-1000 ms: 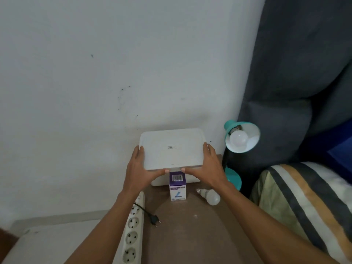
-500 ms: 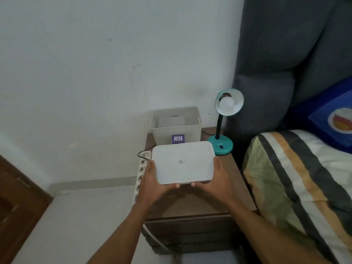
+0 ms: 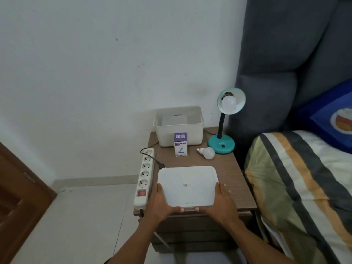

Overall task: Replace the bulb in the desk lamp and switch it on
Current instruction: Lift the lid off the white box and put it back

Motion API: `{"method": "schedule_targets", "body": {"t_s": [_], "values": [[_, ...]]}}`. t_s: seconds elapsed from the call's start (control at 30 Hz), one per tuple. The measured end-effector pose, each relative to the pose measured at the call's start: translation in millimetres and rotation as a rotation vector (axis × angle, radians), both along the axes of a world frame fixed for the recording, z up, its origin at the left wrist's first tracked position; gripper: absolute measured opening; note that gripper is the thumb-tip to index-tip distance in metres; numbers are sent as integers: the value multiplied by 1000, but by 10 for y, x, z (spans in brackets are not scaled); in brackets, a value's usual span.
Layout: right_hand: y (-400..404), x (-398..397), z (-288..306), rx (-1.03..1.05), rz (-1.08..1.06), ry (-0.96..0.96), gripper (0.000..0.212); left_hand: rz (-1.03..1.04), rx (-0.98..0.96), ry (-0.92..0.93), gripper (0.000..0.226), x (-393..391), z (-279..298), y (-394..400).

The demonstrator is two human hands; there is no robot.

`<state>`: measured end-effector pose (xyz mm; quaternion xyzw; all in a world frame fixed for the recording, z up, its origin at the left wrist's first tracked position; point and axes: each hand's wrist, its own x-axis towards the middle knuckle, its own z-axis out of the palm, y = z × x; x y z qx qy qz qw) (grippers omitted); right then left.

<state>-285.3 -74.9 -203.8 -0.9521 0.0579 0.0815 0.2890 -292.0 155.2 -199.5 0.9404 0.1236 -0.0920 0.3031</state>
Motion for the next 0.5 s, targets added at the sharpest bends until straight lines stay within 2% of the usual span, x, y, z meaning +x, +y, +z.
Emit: {"method": "schedule_targets", "body": {"t_s": [0.17,0.37,0.5], "values": [[-69,69,81,-61,46,-18,127,-26,4,-8,154,57,44,-1],[9,524,324,-20,-26,-167,82,33,12,-258,130,460,430,-19],[93,965,484,-9,-51,-208,69,96,-73,-410,109,1048,689,129]]}}
